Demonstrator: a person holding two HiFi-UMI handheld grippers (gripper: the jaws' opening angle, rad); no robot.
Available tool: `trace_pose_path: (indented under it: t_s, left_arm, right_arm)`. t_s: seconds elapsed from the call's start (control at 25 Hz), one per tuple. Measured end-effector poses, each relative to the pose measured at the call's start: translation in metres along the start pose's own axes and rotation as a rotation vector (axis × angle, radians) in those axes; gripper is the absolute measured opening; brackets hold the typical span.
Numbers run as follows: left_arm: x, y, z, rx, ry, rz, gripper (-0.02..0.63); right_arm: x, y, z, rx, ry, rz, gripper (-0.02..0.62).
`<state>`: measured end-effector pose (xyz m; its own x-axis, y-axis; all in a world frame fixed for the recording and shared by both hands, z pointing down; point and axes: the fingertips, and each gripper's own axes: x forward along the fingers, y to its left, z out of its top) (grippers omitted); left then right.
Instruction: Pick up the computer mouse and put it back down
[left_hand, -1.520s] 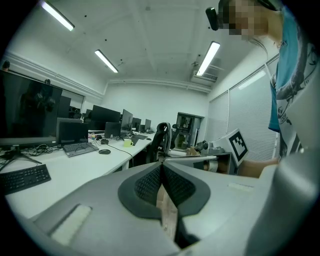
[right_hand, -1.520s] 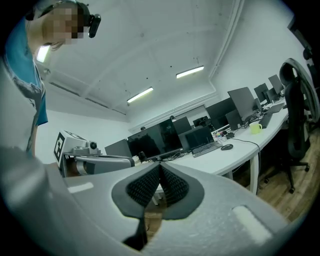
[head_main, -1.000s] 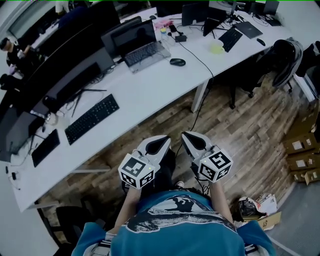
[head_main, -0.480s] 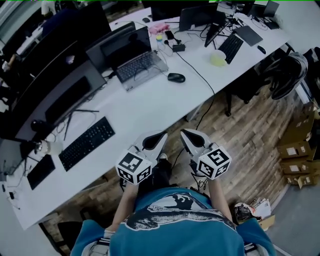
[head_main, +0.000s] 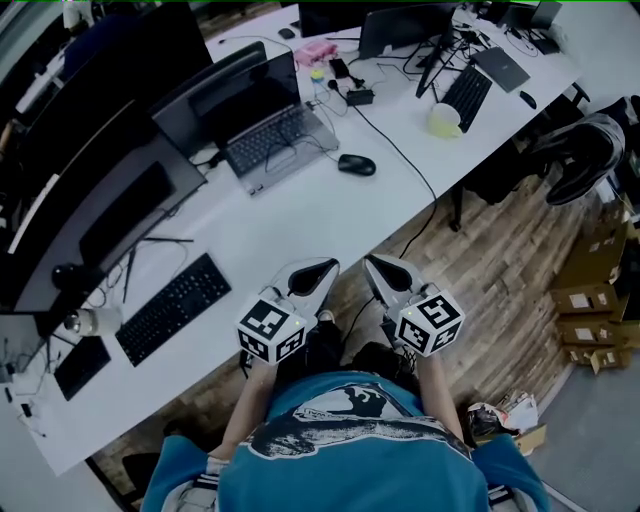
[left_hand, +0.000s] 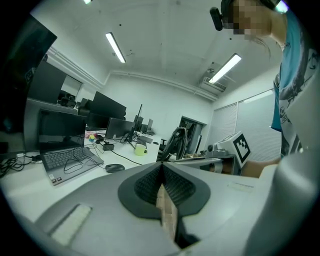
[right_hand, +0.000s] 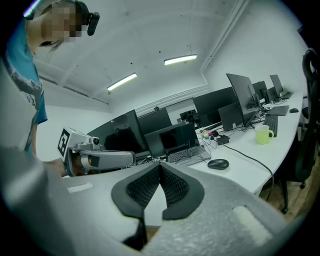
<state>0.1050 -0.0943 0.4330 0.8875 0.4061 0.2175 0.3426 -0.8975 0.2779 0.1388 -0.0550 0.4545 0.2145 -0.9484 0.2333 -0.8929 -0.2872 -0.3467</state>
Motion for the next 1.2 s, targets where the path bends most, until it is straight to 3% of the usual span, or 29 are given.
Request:
trace_pose_path:
  t_s: [0.48, 1.2]
  left_arm:
    - [0.015, 0.011, 0.0, -0.039, -0.004, 0.024, 0.014]
    - [0.079, 0.057, 0.04, -0.081, -0.123, 0.377, 0.014]
  right_arm:
    - [0.017, -0.02, 0.003, -0.003, 0.03, 0.03, 0.002]
    - [0.061, -0.138, 0.031, -0.148, 0.135, 0.219, 0.003]
